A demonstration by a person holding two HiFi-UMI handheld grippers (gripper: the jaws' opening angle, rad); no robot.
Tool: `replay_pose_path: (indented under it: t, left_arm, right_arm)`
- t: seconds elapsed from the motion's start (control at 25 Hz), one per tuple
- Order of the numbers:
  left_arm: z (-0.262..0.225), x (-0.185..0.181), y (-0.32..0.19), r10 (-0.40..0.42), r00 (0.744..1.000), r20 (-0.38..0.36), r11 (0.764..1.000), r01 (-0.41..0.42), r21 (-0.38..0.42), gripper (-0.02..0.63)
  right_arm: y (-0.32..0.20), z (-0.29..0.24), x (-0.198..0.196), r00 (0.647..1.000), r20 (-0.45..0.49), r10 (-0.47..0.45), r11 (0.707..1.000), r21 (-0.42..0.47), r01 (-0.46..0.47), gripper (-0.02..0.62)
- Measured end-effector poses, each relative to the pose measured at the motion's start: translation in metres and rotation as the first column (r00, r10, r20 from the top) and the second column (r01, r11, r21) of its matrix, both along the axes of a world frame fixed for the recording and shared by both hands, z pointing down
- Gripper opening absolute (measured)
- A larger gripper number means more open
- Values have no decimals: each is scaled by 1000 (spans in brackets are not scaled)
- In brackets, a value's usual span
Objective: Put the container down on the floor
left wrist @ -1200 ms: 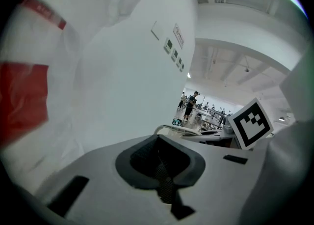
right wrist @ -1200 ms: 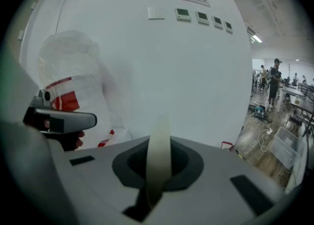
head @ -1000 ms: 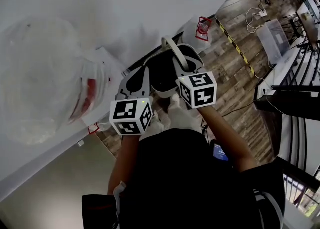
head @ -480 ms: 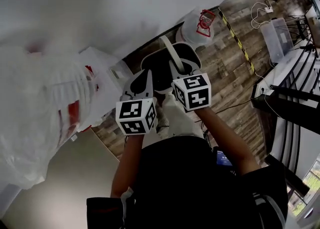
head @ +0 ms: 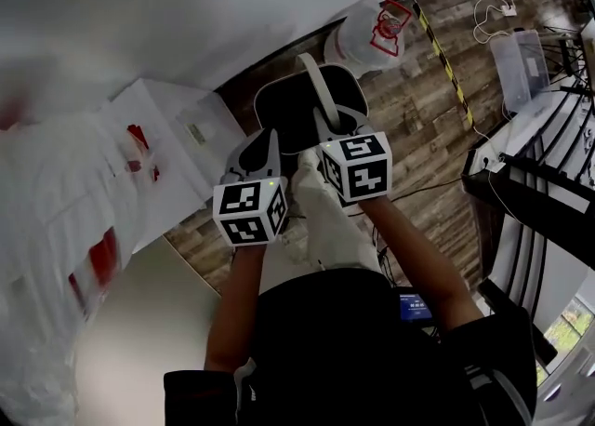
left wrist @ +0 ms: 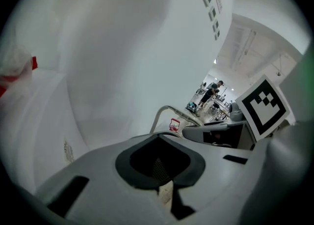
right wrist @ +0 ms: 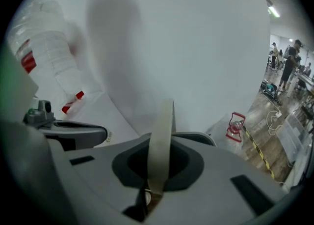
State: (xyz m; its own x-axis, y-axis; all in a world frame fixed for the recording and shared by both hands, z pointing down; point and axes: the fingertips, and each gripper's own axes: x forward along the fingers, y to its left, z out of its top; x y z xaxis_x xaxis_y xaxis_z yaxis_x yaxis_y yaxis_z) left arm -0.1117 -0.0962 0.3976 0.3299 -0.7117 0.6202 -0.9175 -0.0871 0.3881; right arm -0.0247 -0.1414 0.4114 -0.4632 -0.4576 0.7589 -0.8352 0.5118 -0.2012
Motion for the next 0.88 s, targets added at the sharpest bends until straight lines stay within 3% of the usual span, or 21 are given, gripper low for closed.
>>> replay_pose_path:
  t: [0.44, 0.88]
  left_arm:
    - [75, -15, -10, -58, 998, 24, 994, 60, -88, 14]
    - [161, 6, -9, -35, 999, 5, 983, 35, -179, 14]
  right_arm:
    - [-4, 82, 1, 999, -39, -11, 996, -91, 7, 31]
    - [3, 167, 11, 996, -80, -36, 985, -169, 22, 31]
